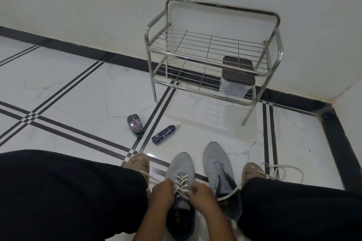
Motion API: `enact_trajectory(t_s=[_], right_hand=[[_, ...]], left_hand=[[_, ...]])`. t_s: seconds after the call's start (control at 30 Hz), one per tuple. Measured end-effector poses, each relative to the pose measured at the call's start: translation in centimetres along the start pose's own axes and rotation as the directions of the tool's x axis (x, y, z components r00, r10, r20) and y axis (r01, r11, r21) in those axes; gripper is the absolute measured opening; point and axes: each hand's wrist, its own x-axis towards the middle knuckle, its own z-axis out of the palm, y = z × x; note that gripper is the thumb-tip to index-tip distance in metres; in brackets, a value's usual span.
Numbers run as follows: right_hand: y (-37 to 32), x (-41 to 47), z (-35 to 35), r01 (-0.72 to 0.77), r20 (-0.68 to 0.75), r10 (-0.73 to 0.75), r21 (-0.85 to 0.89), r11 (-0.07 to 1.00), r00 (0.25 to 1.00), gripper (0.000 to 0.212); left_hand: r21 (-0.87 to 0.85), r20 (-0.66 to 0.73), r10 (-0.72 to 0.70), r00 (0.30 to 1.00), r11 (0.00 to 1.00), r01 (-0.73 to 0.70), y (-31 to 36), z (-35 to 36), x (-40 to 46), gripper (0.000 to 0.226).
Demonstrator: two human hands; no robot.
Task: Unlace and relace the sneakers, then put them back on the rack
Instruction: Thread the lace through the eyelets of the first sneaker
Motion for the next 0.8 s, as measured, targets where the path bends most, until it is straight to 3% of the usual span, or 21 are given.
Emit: enact_trajectory(t_s=[0.03, 0.07, 0.17, 0.27, 0.43, 0.5, 0.6, 0.73, 0.8], right_hand=[[0.0, -0.5, 0.1, -0.025, 0.108, 0.024, 0.008, 1.0, 0.994, 0.013], [0.3, -0.6, 0.2, -0.049, 0.124, 0.05, -0.005, 0.999, 0.991, 0.008], [0.7, -0.6, -0.2, -0.067, 0.073, 0.068, -0.015, 0.998, 0.995, 0.023], [0.2, -0.3, -0.6, -0.055, 0.041, 0.055, 0.01, 0.998, 0.998, 0.023], [0.1, -0.2, -0.5, -0.078, -0.007, 0.078, 0.022, 0.997, 0.997, 0.019], [0.3, -0.2, -0.7, -0.104, -0.023, 0.104, 0.015, 0.994, 0.994, 0.003], [1.5, 0.6, -0.3, -0.25, -0.005, 0.25, 0.016, 0.968, 0.968, 0.025], [2.2, 1.6, -0.1, -0.329, 0.055, 0.324, 0.137, 0.934, 0.944, 0.031], [1.4, 1.8, -0.4, -0.334, 0.074, 0.33, 0.359, 0.872, 0.941, 0.037]], left_hand=[[0.027, 0.029, -0.002, 1.0, 1.0, 0.001, -0.1, 0.3, -0.3, 0.029], [0.051, 0.027, 0.01, 1.0, 0.999, -0.011, -0.3, 0.5, -0.5, 0.028], [0.071, -0.021, 0.083, 0.996, 0.994, -0.081, -0.9, 0.6, 0.0, 0.027], [0.137, -0.025, 0.155, 0.988, 0.979, -0.151, -1.0, 0.9, 0.4, 0.027], [0.241, -0.073, 0.149, 0.986, 0.962, -0.128, -0.9, 0.9, 0.6, 0.021], [0.199, -0.109, 0.101, 0.989, 0.977, -0.078, -1.1, 0.7, 0.4, 0.017], [0.111, -0.164, -0.033, 0.986, 0.992, 0.052, -1.7, 0.7, 0.4, 0.015], [-0.067, 0.031, -0.096, 0.995, 0.993, 0.098, -1.6, 0.9, 1.0, 0.025], [-0.242, 0.131, -0.113, 0.985, 0.96, 0.143, -1.1, 0.7, 1.6, 0.031]])
